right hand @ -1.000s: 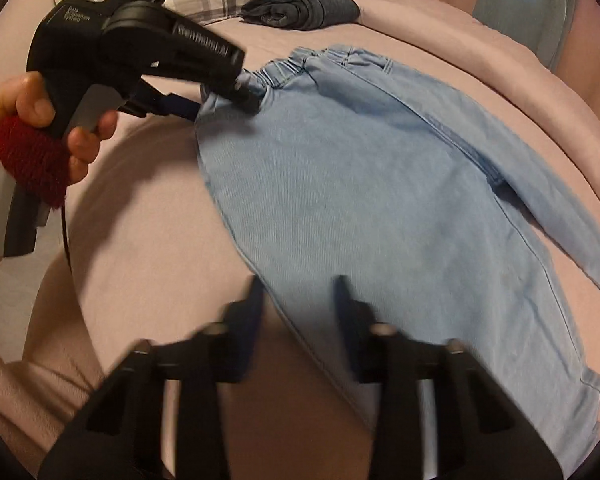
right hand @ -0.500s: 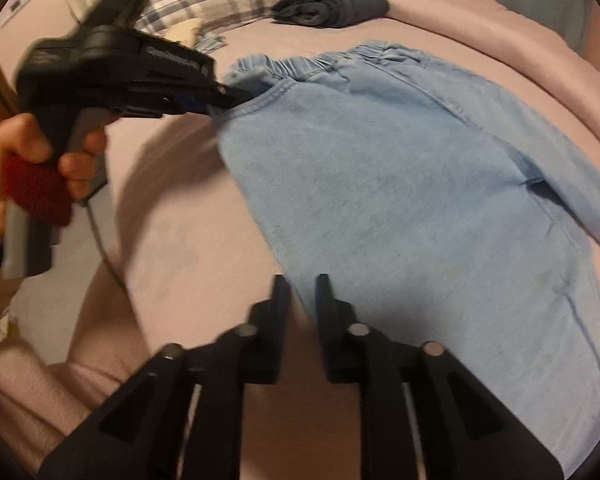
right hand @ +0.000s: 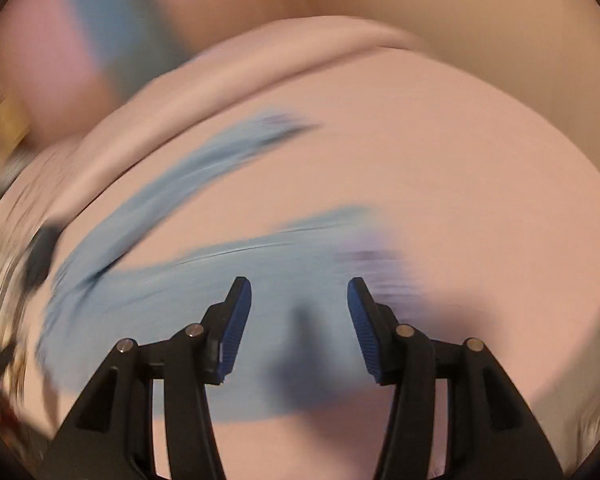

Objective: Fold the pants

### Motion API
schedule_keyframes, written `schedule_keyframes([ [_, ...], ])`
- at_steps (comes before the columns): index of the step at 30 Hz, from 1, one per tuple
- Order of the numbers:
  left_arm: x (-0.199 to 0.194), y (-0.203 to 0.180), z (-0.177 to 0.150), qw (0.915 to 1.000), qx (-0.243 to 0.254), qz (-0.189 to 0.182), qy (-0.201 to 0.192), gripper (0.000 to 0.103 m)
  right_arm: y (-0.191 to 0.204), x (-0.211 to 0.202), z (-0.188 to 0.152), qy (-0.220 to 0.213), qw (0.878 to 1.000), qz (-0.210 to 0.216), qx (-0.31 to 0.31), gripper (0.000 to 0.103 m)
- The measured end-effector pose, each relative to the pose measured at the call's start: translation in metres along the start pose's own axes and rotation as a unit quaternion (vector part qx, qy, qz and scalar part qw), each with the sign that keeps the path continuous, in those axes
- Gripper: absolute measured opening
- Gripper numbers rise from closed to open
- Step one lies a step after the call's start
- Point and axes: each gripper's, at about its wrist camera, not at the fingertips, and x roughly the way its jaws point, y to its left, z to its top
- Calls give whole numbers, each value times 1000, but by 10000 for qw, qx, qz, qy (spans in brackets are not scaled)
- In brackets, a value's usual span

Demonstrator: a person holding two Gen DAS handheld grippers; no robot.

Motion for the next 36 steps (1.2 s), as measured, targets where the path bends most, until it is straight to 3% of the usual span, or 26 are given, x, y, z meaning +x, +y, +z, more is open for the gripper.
schedule_keyframes([
  [3,30,-20,3,9997,95,-26,233,74,-36,16,-10,392,9973,212,575,49],
  [5,48,-27,1,9986,229,129,455,74,-31,25,-18,524,9967,422,457,38],
  [7,61,-31,-6,9965,341,340,685,74,-19,29,-21,508,9983,249,146,18],
  [9,72,-31,-12,9936,425,525,908,74,-17,25,-12,522,9978,411,55,14],
  [12,83,-24,-23,9904,460,669,1119,74,-11,-7,-3,142,9994,9,-324,11],
  [14,85,-26,-27,9901,506,723,1093,74,-17,-11,-2,202,9989,-177,-391,11],
  [17,85,-31,-30,9891,605,817,1064,74,-33,31,-11,701,9943,-575,-567,12],
  [19,81,-29,-29,9895,528,772,1104,74,-35,25,-8,403,9964,-563,-487,16],
  [20,78,-29,-28,9894,500,764,1131,74,-35,18,-5,333,9960,-735,-378,19],
  [22,66,-32,-26,9908,510,711,1033,74,-28,2,-3,47,9909,-1293,-381,36],
  [23,61,-37,-26,9921,578,626,921,74,-20,-6,-4,-133,9894,-1370,-463,36],
  [24,61,-40,-24,9925,658,571,854,74,-11,-14,-4,-269,9906,-1217,-561,36],
  [25,61,-47,-24,9923,801,531,784,74,0,-16,-3,-297,9937,-805,-718,36],
  [26,64,-52,-24,9917,905,518,749,74,16,-14,-5,-212,9949,-279,-951,36],
  [28,76,-55,-28,9908,944,460,854,74,40,1,-13,-43,9901,154,-1395,34],
  [30,96,-44,-37,9895,797,381,1146,77,51,28,-24,250,9838,78,-1775,34],
  [32,91,-42,-39,9909,890,261,973,79,50,61,-39,822,9791,-123,-1855,37],
  [33,87,-42,-38,9891,1008,200,1059,79,52,56,-40,620,9795,-117,-1912,38],
  [36,72,-33,-23,9901,927,-223,1027,79,62,47,-25,981,9744,-299,-2001,42],
])
